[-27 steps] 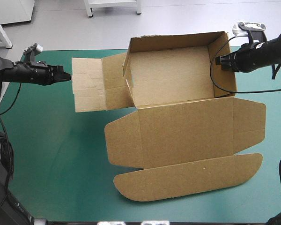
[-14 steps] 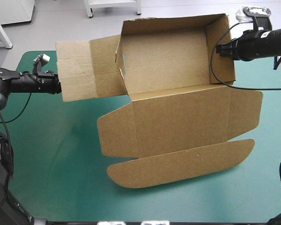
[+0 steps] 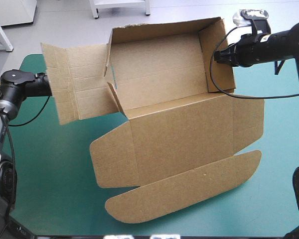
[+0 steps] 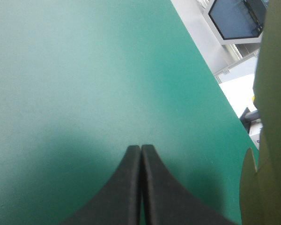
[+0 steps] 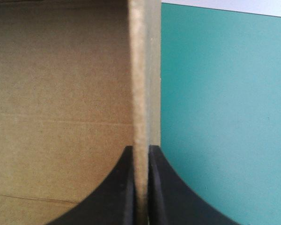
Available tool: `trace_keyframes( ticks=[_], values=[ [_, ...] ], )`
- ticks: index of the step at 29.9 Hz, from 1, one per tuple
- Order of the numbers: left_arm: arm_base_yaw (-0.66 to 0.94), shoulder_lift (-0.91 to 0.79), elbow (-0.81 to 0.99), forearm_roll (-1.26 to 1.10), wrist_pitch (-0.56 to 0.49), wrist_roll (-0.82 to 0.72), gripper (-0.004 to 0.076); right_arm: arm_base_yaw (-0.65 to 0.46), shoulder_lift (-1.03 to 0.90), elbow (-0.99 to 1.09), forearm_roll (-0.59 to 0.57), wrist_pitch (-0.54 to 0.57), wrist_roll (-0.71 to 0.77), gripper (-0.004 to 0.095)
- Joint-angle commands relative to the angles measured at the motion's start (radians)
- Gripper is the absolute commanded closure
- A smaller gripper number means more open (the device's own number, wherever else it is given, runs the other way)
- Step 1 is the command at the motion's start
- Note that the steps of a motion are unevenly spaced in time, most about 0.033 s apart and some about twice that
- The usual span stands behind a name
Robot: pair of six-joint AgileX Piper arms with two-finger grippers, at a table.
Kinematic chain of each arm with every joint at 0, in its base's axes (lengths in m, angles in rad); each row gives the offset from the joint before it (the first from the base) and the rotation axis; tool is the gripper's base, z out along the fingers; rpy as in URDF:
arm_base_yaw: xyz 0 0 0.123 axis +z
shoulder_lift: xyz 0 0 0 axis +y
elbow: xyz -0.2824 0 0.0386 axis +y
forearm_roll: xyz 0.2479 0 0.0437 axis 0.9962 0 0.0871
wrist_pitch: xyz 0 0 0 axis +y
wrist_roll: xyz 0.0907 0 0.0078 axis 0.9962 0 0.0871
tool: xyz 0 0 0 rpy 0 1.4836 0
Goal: Fold the box
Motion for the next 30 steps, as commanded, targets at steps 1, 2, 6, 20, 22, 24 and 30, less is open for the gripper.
trace_keyframes(
  ticks=[1, 2, 6, 20, 22, 24, 30],
  values=[
    [-0.021, -0.077, -0.025, -0.084, 0.082, -0.008, 0.0732, 0.042, -0.023, -0.033, 0.009, -0.018, 0.032, 0.0908],
    [-0.023, -0.080, -0.025, -0.084, 0.082, -0.010, 0.0732, 0.053, -0.019, -0.033, 0.000, -0.023, 0.034, 0.0908],
    [-0.023, -0.111, -0.025, -0.080, 0.084, -0.024, 0.0732, 0.071, -0.012, -0.033, -0.018, -0.040, 0.050, 0.0908],
    [-0.055, -0.170, -0.025, -0.051, 0.086, -0.089, 0.0732, 0.071, 0.009, -0.033, -0.039, -0.068, 0.079, 0.0908],
    [-0.074, -0.180, -0.025, -0.045, 0.086, -0.101, 0.0732, 0.071, 0.015, -0.033, -0.041, -0.068, 0.079, 0.0908],
    [-0.083, -0.187, -0.025, -0.043, 0.086, -0.106, 0.0732, 0.071, 0.020, -0.033, -0.043, -0.066, 0.079, 0.0907],
    [-0.091, -0.218, -0.025, -0.049, 0.084, -0.115, 0.0732, 0.071, 0.035, -0.033, -0.069, -0.066, 0.085, 0.0908]
  ],
)
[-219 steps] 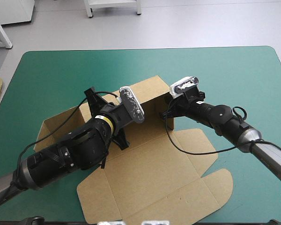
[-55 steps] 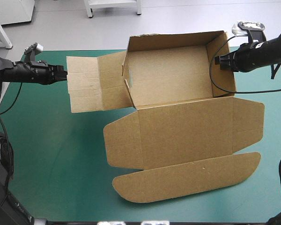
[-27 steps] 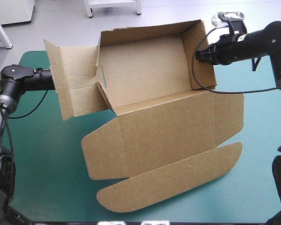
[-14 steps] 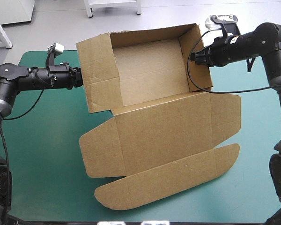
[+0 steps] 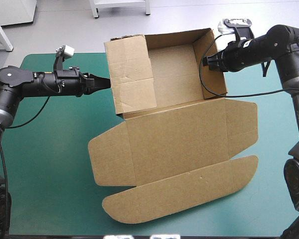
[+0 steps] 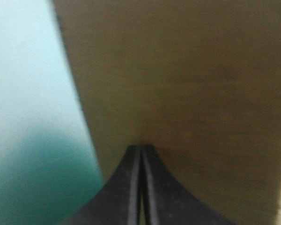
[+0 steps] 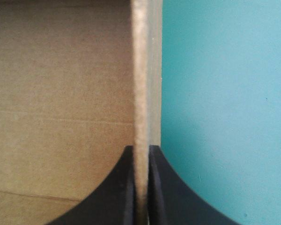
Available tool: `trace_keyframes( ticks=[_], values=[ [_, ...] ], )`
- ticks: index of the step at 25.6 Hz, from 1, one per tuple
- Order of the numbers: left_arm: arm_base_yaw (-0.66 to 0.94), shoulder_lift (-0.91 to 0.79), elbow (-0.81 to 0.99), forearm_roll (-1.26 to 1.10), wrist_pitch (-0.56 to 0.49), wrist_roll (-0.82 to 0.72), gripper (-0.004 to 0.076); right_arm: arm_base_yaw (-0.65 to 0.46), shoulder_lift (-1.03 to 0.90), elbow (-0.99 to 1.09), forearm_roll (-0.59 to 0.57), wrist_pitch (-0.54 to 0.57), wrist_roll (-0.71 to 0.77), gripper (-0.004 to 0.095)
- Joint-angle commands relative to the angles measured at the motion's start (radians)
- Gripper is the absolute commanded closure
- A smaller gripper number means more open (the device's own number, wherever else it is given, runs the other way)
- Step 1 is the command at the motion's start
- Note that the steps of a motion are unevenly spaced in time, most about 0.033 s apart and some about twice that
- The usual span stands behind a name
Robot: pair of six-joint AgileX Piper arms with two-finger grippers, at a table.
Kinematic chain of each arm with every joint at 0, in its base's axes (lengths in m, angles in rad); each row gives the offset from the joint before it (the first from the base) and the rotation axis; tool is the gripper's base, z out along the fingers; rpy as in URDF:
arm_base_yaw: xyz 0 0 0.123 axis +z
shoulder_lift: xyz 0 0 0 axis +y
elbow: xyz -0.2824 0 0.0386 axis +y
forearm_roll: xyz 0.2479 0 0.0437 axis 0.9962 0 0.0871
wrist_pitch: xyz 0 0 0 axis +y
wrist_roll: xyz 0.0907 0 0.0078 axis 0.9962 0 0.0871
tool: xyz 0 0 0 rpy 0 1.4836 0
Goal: Fold the box
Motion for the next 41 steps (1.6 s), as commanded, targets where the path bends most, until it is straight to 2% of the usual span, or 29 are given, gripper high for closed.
trace_keyframes(
  ticks=[1, 16, 18, 20, 23, 25, 26, 28, 34, 36, 39, 41],
  values=[
    [-0.011, -0.056, -0.025, -0.083, 0.077, -0.013, 0.0732, 0.001, -0.035, -0.033, 0.042, -0.053, 0.012, 0.0908],
    [-0.011, -0.056, -0.025, -0.123, 0.075, -0.085, 0.0720, 0.005, 0.001, -0.033, 0.041, -0.054, 0.017, 0.0907],
    [-0.011, -0.056, -0.025, -0.136, 0.077, -0.085, 0.0672, 0.009, 0.009, -0.033, 0.036, -0.054, 0.017, 0.0907],
    [-0.011, -0.056, -0.025, -0.154, 0.077, -0.083, 0.0572, 0.014, 0.015, -0.033, 0.030, -0.054, 0.017, 0.0907],
    [-0.011, -0.056, -0.025, -0.167, 0.077, -0.083, 0.0373, 0.014, 0.025, -0.033, 0.030, -0.054, 0.017, 0.0907],
    [-0.011, -0.056, -0.025, -0.167, 0.075, -0.089, 0.0269, 0.014, 0.024, -0.033, 0.025, -0.056, 0.020, 0.0907],
    [-0.011, -0.056, -0.025, -0.165, 0.075, -0.093, 0.0234, 0.018, 0.024, -0.033, 0.019, -0.058, 0.022, 0.0907],
    [-0.011, -0.056, -0.025, -0.141, 0.059, -0.123, 0.0221, 0.023, 0.024, -0.033, 0.006, -0.065, 0.032, 0.0907],
    [-0.060, -0.056, -0.025, -0.030, -0.091, -0.198, 0.0224, 0.069, 0.024, -0.033, -0.042, -0.090, 0.078, 0.0907],
    [-0.125, -0.056, -0.025, 0.078, -0.191, -0.267, 0.0234, 0.102, 0.024, -0.033, -0.115, -0.097, 0.116, 0.0907],
    [-0.211, -0.056, -0.045, 0.231, -0.321, -0.381, 0.0244, 0.136, 0.024, -0.033, -0.161, -0.101, 0.140, 0.0907],
    [-0.274, -0.056, -0.066, 0.429, -0.372, -0.512, 0.0246, 0.162, 0.024, -0.033, -0.207, -0.102, 0.178, 0.0907]
  ],
)
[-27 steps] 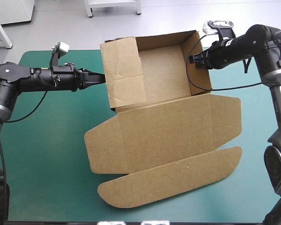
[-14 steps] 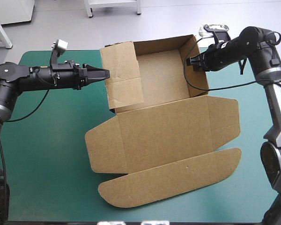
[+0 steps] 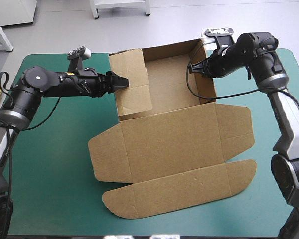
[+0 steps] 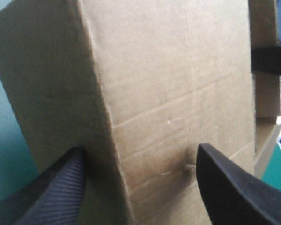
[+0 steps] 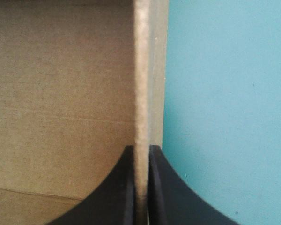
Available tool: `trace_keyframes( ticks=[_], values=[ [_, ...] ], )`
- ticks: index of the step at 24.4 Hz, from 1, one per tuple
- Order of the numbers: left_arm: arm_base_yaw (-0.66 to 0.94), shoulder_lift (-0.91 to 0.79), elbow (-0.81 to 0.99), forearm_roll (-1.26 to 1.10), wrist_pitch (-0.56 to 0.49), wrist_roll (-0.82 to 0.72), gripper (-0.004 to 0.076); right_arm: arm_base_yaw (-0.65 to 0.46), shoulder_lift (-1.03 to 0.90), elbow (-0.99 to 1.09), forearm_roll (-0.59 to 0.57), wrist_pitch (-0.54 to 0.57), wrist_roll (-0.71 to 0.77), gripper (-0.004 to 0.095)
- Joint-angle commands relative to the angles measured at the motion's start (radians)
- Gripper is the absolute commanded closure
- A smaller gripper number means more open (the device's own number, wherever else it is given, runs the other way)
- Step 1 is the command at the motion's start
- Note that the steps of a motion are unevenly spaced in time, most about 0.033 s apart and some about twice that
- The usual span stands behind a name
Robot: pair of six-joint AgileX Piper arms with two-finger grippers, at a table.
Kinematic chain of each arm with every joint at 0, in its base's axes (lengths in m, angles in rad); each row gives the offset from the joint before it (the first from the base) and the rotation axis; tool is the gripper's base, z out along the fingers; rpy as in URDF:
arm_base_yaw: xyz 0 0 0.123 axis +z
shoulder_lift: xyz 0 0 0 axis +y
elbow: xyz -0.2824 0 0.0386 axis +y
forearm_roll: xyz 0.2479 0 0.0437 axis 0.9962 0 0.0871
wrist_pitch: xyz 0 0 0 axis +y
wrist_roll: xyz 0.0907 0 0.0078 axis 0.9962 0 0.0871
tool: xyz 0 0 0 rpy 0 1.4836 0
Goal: Fold the box
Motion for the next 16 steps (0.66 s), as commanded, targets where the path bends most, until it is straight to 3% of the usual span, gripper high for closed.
trace_keyframes(
  ticks=[1, 3, 6, 9, 14, 16],
  values=[
    [-0.083, -0.041, -0.058, 0.229, -0.086, -0.219, 0.0246, 0.039, -0.051, -0.033, -0.005, -0.053, 0.033, 0.0907],
    [-0.140, -0.041, -0.060, 0.468, -0.107, -0.414, 0.0260, 0.058, -0.051, -0.033, -0.019, -0.053, 0.040, 0.0907],
    [-0.178, -0.036, -0.060, 0.594, -0.143, -0.556, 0.0286, 0.073, -0.051, -0.033, -0.042, -0.057, 0.049, 0.0907],
    [-0.206, 0.007, -0.060, 0.661, -0.153, -0.654, 0.0286, 0.124, -0.051, -0.033, -0.170, -0.057, 0.081, 0.0907],
    [-0.236, 0.044, -0.062, 0.663, -0.150, -0.692, 0.0290, 0.172, -0.051, -0.033, -0.266, -0.050, 0.088, 0.0907],
    [-0.251, 0.046, -0.062, 0.663, -0.155, -0.713, 0.0332, 0.177, -0.051, -0.033, -0.280, -0.042, 0.090, 0.0907]
  ],
)
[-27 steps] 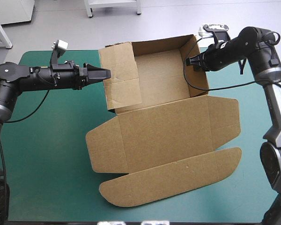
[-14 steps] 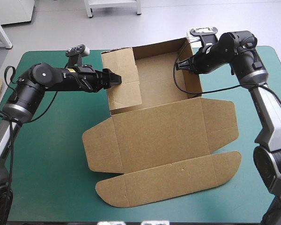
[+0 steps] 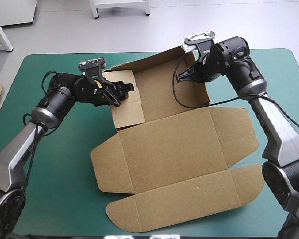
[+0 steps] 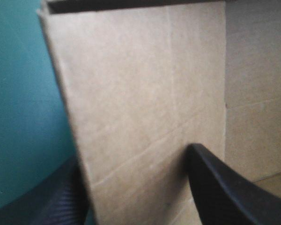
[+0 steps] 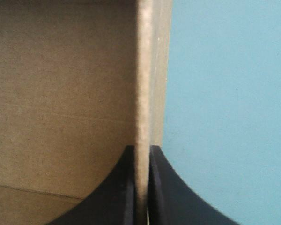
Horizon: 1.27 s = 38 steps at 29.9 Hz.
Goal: Fold the box
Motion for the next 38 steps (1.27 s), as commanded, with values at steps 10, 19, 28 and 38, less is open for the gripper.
trace_keyframes(
  ticks=[10, 19, 28, 38],
  values=[
    [-0.038, -0.038, -0.034, -0.078, -0.146, -0.023, 0.0713, 0.010, -0.051, -0.033, 0.016, -0.032, 0.000, 0.0907],
    [-0.046, -0.036, -0.138, 0.015, -0.105, -0.020, 0.0732, 0.011, -0.030, -0.033, 0.000, 0.045, 0.005, 0.0906],
    [-0.046, 0.046, -0.243, 0.222, 0.095, -0.024, 0.0732, 0.025, 0.005, -0.024, 0.005, 0.066, 0.060, 0.0906],
    [-0.045, 0.170, -0.345, 0.211, 0.178, 0.050, 0.0732, 0.050, 0.019, 0.057, -0.041, 0.066, 0.124, 0.0907]
  ],
)
